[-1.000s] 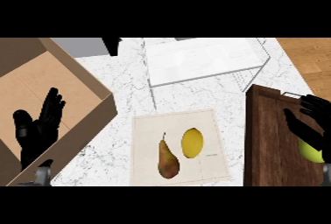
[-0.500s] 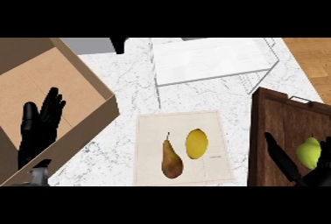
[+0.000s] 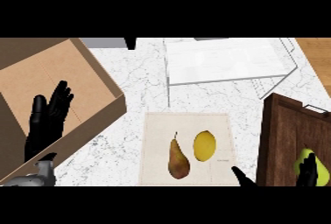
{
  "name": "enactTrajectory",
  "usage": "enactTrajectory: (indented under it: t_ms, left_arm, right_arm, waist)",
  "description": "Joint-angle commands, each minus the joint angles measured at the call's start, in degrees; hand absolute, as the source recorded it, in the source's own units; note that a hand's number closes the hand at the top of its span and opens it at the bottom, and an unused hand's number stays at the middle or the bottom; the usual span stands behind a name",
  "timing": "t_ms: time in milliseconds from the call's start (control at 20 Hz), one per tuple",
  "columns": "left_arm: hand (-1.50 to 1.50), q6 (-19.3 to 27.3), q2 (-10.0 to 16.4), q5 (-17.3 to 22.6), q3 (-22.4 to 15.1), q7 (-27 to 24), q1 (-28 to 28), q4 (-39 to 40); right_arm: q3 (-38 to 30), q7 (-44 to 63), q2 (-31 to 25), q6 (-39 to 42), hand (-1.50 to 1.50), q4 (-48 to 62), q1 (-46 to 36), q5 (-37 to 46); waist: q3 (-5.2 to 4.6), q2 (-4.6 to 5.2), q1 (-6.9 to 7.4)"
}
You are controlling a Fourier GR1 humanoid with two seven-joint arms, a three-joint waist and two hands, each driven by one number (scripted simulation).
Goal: Pick the lemon from the placemat and place it in the tiered shelf
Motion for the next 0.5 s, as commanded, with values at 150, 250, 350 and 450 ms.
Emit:
enactTrajectory:
  t_ms: [150, 250, 350, 450]
  left_arm:
    - [0.00, -4.4, -1.6, -3.2, -6.1, 1.0, -3.1, 0.5]
    - [0.00, -6.2, -1.1, -2.2, -4.1, 0.1, -3.2, 1.2]
    - [0.00, -5.5, -2.2, -3.9, -4.3, -0.1, -3.3, 1.5]
    - [0.00, -7.6, -1.8, -3.0, -3.0, -0.4, -3.0, 1.7]
  right_arm:
    - [5.2, 16.7, -1.7, 9.0, -1.50, -4.5, 4.6, 14.6]
    - [5.4, 21.3, -4.3, 14.7, -1.50, -4.9, 6.0, 16.6]
    - [6.6, 25.8, -5.9, 19.6, -1.50, -5.8, 7.0, 19.9]
    - [6.8, 31.5, -5.4, 23.1, -1.50, -6.5, 6.2, 24.2]
  waist:
    - [-0.45, 1.18, 0.46]
    - [-0.60, 1.57, 0.43]
    - [-0.61, 1.66, 0.22]
    - [-0.72, 1.90, 0.73]
